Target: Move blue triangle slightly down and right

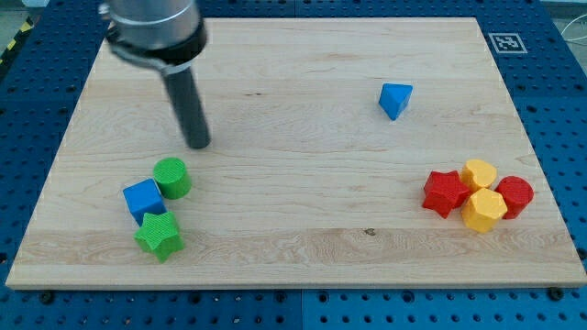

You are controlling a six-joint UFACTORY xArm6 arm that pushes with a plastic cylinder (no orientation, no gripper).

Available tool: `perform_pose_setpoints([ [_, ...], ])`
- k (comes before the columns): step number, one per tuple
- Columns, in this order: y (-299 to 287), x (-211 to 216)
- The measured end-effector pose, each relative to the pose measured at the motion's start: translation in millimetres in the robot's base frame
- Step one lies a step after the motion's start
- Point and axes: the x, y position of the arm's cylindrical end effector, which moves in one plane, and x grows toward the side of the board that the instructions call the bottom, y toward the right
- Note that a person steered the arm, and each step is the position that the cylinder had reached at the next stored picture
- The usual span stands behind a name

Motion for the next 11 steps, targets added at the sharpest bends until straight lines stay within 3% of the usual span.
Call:
perform_pose_setpoints([
  [4, 210.5, -70.7],
  [5, 243.6, -78.3],
  [6, 272.1, -59.8],
  [9, 310.7, -14.8],
  [11, 257.4, 2.4],
])
